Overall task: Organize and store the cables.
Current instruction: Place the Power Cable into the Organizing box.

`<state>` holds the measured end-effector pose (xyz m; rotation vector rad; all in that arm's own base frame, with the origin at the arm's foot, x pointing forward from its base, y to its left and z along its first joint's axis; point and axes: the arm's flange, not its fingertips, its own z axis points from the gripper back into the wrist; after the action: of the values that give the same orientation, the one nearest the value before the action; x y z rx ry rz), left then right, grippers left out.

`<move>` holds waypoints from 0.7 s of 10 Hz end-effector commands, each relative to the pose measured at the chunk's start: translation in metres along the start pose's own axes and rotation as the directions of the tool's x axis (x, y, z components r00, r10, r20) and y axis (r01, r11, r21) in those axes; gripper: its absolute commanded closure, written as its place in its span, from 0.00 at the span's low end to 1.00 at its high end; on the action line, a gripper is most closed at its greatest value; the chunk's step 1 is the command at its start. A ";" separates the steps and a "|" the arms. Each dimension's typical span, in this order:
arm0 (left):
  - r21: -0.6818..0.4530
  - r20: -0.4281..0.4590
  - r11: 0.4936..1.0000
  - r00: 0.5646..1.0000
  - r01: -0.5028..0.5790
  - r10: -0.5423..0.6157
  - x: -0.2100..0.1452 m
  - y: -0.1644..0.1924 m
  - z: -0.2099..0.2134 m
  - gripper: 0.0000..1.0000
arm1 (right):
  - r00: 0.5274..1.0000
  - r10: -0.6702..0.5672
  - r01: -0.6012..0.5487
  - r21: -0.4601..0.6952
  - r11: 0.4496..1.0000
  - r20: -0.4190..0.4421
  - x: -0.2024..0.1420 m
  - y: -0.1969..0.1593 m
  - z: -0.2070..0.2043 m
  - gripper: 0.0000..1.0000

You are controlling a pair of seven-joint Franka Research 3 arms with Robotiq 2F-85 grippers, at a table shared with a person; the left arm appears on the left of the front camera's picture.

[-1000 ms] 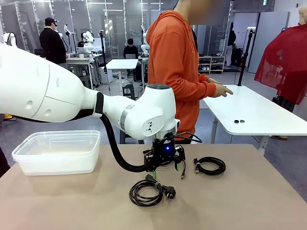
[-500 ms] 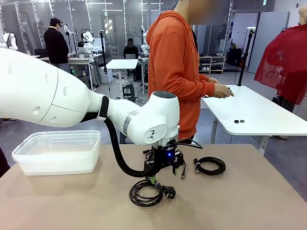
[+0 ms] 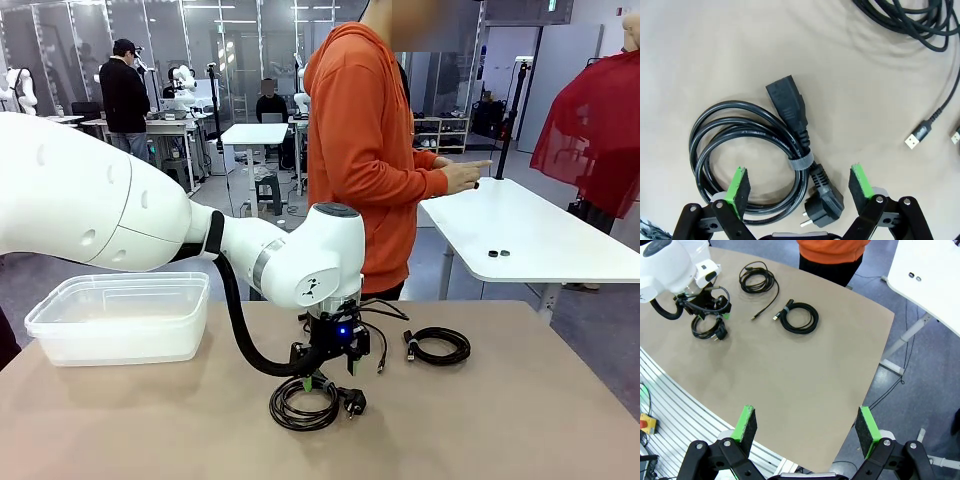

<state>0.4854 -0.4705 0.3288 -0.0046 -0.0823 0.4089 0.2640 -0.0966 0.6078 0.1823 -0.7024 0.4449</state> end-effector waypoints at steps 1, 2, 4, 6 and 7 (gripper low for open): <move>-0.012 -0.051 1.000 0.999 0.012 -0.013 0.006 -0.004 -0.006 0.00 | 1.000 0.001 -0.001 -0.002 1.000 -0.001 0.001 0.000 0.000 0.00; -0.015 -0.056 1.000 0.998 0.003 -0.004 0.008 -0.005 -0.008 0.00 | 1.000 0.001 -0.001 -0.002 1.000 -0.001 0.001 0.000 0.000 0.00; -0.024 -0.053 1.000 0.999 -0.005 0.004 0.011 -0.006 -0.010 0.00 | 1.000 0.001 -0.001 -0.002 1.000 -0.001 0.001 0.000 0.000 0.00; -0.021 -0.063 1.000 0.998 -0.015 0.014 0.016 -0.008 -0.015 0.00 | 1.000 0.001 -0.001 -0.002 1.000 -0.001 0.001 0.000 0.000 0.00; -0.023 -0.077 1.000 0.997 -0.015 0.013 0.018 -0.010 -0.018 0.00 | 1.000 0.001 -0.001 -0.002 1.000 -0.001 0.001 0.000 0.000 0.00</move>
<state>0.4996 -0.4710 0.3149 -0.0208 -0.0466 0.4332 0.2640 -0.0966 0.6078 0.1823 -0.7024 0.4449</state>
